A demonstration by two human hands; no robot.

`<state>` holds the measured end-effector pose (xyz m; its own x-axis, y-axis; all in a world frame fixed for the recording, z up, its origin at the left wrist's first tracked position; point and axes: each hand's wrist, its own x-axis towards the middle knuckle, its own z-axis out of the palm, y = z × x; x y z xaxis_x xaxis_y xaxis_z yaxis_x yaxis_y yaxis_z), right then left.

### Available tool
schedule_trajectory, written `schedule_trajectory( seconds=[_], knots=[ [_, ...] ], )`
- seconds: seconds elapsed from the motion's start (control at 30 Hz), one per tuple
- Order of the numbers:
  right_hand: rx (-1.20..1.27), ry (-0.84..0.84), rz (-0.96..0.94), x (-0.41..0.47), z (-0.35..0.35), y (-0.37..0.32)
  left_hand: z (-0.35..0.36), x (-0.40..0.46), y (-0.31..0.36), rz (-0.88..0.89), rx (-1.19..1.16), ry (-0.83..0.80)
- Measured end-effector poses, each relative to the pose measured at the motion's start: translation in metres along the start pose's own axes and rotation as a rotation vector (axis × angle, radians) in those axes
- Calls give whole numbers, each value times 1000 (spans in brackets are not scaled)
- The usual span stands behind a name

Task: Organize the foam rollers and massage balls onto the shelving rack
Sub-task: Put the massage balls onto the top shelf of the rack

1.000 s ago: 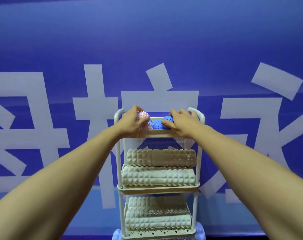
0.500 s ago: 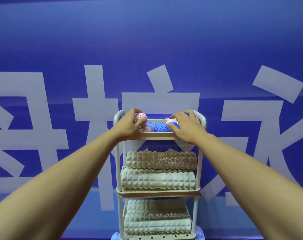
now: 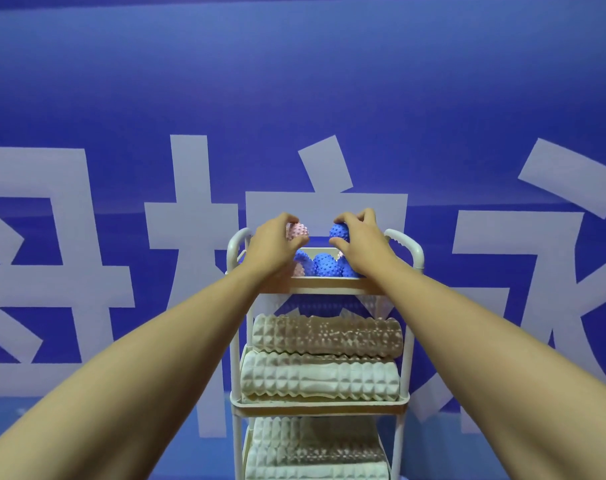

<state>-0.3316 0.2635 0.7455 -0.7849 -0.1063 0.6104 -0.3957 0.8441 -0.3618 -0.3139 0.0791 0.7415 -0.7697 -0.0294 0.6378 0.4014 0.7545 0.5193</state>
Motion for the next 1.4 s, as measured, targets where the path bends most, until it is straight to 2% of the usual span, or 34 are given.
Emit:
schedule_trajectory(
  seconds=[0.17,0.27,0.33,0.47,0.63,0.73,0.83,1.0,1.23,1.4],
  knots=[
    [21,-17,50,34,7,0,8,39,-2,-59,-32,-77],
    [9,-116,80,47,25,7,18,58,-9,-47,-18,-111],
    [-31,-159,98,51,34,11,26,65,-13,-44,16,-143],
    [-26,-122,99,51,38,16,40,70,-21,-63,85,-214],
    [-87,-174,82,49,36,16,47,74,-25,-195,270,-379],
    [-112,-198,65,47,36,12,45,73,-25,-251,335,-413],
    [-152,-176,34,45,32,8,39,70,-26,-167,303,-387],
    [-260,-166,-39,39,13,1,14,57,-13,-8,275,-206],
    [-232,-223,-75,-9,-20,-13,-26,6,3,98,398,-254],
    [-200,-152,-195,-90,-18,-21,-30,-81,0,237,418,-197]
  ],
)
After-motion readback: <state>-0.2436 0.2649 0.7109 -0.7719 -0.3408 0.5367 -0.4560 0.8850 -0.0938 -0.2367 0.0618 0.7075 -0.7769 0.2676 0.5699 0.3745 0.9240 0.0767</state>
